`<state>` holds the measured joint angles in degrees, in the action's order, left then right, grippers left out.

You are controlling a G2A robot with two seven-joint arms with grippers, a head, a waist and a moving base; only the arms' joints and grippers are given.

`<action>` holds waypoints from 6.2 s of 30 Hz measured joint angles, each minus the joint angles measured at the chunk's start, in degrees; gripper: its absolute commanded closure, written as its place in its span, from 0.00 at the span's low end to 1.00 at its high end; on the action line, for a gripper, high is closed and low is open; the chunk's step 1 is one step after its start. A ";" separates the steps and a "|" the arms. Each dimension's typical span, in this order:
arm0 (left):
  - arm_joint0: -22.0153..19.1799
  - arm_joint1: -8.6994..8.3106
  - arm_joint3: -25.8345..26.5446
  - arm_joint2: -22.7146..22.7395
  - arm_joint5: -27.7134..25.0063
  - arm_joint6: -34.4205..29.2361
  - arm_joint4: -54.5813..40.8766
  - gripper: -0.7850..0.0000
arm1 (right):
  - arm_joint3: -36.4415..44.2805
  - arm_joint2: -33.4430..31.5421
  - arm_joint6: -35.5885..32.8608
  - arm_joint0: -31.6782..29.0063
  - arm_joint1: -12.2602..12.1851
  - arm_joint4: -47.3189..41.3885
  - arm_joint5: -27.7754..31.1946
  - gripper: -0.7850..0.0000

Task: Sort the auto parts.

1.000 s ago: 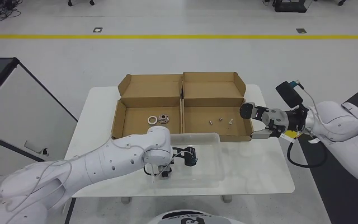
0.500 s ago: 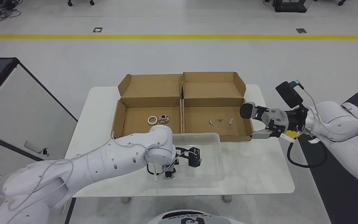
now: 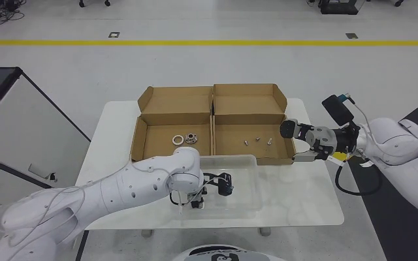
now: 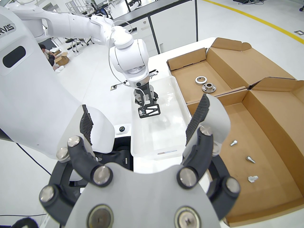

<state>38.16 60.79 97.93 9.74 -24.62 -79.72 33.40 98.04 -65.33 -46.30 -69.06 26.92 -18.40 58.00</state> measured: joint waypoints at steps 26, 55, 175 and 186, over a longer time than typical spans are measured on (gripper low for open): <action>-0.90 1.59 -3.29 0.00 -1.19 1.21 -1.52 1.00 | 0.00 0.00 0.00 0.00 0.00 0.00 0.00 0.00; -4.78 -5.95 4.59 14.13 -3.43 13.25 -16.99 1.00 | 0.00 0.00 0.00 0.00 0.00 0.00 0.00 0.00; 21.60 -0.37 7.41 57.16 -30.91 30.93 -69.60 1.00 | 0.00 0.00 0.00 0.00 0.00 0.00 0.00 0.00; 19.46 -0.24 10.00 53.04 -33.38 33.42 -86.87 1.00 | 0.00 0.00 0.00 0.00 0.00 0.00 0.00 0.00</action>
<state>57.62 60.55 107.93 62.78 -58.00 -46.30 -53.46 98.04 -65.33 -46.30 -69.06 26.92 -18.40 58.00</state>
